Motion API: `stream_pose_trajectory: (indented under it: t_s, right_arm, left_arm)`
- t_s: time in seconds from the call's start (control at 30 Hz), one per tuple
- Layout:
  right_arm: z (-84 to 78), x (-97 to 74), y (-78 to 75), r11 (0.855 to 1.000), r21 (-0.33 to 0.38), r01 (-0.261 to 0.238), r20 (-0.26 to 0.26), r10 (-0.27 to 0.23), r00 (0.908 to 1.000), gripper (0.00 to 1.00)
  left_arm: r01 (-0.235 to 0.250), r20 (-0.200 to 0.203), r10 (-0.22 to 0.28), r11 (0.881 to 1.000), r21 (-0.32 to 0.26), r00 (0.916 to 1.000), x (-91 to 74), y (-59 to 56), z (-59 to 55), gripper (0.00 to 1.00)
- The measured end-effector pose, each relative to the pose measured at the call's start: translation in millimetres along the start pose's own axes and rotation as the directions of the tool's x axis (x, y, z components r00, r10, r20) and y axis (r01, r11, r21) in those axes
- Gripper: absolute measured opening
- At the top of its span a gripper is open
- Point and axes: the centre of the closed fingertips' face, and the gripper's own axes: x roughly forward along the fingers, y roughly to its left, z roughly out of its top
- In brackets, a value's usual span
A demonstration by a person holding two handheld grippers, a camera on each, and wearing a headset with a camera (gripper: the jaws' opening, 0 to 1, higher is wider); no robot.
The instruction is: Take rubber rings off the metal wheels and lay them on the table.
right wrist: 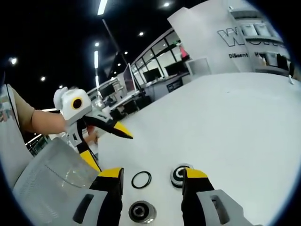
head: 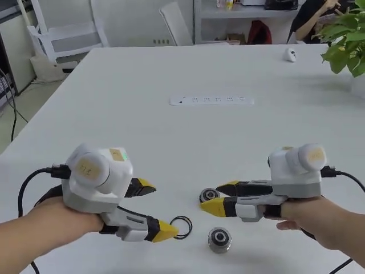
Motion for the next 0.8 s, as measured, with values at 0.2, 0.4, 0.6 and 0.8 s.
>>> stream_pose_trajectory:
  t_s: [0.2, 0.4, 0.6, 0.8]
  right_arm:
    - [3.0, -7.0, -8.5, 0.999, -0.010, 0.032, 0.015, -0.031, 0.9994, 0.51]
    - [1.2, -12.1, -10.8, 0.999, -0.026, 0.048, 0.013, -0.048, 0.9988, 0.49]
    - [-6.8, -13.3, -14.7, 0.997, -0.059, 0.059, -0.015, -0.060, 0.9981, 0.47]
    - [-13.2, -13.3, -19.8, 0.993, -0.093, 0.068, -0.038, -0.072, 0.9967, 0.46]
  left_arm:
    - [0.003, -0.013, -0.003, 1.000, 0.002, 0.9999, 5.9, 3.6, -0.5, 0.60]
    - [-0.001, -0.022, 0.001, 1.000, 0.008, 0.9998, 11.1, 8.6, 0.8, 0.60]
    - [-0.007, -0.033, 0.007, 1.000, 0.012, 0.9994, 17.8, 14.0, 1.0, 0.60]
    - [-0.005, -0.038, 0.005, 1.000, 0.011, 0.9992, 24.4, 15.3, 2.6, 0.60]
